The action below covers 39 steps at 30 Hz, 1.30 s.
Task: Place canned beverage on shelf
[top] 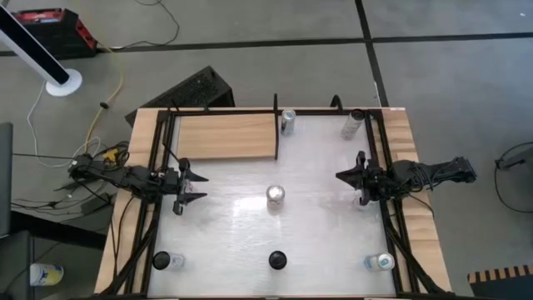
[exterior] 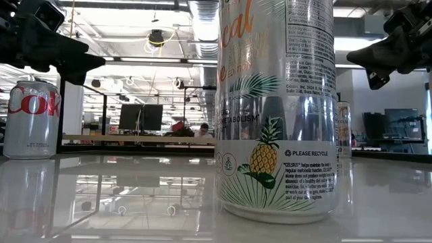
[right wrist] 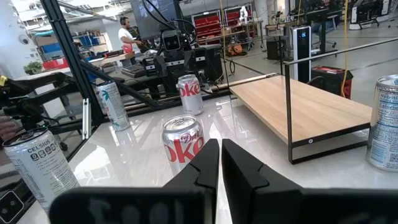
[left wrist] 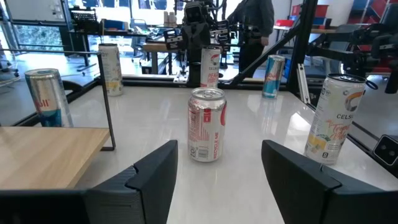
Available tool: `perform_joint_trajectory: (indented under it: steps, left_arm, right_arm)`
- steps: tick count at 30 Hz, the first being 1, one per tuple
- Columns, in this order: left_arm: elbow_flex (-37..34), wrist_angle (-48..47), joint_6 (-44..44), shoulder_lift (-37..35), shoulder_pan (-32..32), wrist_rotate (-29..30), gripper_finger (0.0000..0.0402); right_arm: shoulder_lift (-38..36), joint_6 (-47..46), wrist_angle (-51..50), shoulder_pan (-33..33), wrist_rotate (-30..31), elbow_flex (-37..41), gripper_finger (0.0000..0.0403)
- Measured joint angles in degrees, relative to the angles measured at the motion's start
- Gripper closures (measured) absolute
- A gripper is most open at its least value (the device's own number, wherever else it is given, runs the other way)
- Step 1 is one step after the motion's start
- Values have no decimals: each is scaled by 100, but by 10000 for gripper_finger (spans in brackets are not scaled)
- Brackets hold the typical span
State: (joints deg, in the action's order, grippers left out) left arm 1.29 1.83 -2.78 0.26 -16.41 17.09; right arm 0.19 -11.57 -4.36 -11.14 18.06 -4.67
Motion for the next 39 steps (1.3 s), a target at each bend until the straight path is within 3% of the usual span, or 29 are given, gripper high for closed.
perform_joint_trajectory:
  steps: [13,21,28,39]
  left_arm:
    - [-1,0,-59,2,-1,-6,182]
    - [-3,8,-1655,0,0,-171,182]
    - [-3,53,-2305,0,3,-107,182]
    - [-6,141,-2045,2,3,330,182]
  right_arm:
    - [0,-2,-2,0,0,0,356]
    - [0,-2,4,2,2,0,356]
    - [2,0,40,2,0,0,356]
    - [3,186,831,2,0,0,356]
